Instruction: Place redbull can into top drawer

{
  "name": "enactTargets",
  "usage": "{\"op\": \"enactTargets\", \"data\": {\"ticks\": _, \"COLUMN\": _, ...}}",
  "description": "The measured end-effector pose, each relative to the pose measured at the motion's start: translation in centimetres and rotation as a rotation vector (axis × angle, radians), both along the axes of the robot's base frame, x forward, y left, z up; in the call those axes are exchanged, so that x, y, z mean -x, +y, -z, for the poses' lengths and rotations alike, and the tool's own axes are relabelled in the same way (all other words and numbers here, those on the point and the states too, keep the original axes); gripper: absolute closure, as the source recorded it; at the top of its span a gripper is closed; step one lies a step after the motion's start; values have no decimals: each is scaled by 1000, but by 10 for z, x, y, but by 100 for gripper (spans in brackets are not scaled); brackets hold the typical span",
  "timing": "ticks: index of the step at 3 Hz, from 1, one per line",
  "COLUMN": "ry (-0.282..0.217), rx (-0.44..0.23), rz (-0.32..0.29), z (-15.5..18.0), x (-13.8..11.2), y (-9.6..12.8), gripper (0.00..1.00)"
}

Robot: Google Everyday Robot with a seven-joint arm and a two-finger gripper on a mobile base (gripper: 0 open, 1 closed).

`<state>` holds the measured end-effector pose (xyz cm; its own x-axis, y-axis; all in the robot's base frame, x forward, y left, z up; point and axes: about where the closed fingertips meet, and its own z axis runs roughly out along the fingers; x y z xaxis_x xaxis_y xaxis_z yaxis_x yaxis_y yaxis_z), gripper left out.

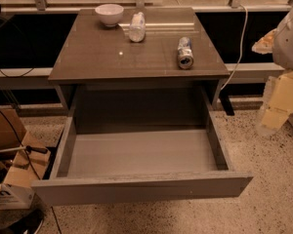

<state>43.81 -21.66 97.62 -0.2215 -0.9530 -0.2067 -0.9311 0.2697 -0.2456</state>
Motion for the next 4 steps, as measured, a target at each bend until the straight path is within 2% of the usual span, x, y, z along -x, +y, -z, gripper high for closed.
{"op": "enactTargets", "data": {"ticks": 1, "ry": 0, "rx": 0, "rz": 0, "z": 0, "x": 0, "y": 0, "gripper": 0}}
{"op": "enactTargets", "data": {"ticks": 2, "ry": -73, "rx": -83, "rz": 132, "z": -1, "x": -17, "y": 6, "gripper": 0}}
{"op": "enactTargets", "data": {"ticks": 3, "ry": -158, "rx": -235, "rz": 242, "z": -2, "x": -42, "y": 20, "gripper": 0}}
{"op": "enactTargets", "data": {"ticks": 4, "ry": -253, "rx": -354, "rz": 319, "z": -9, "x": -91, "y": 31, "gripper": 0}}
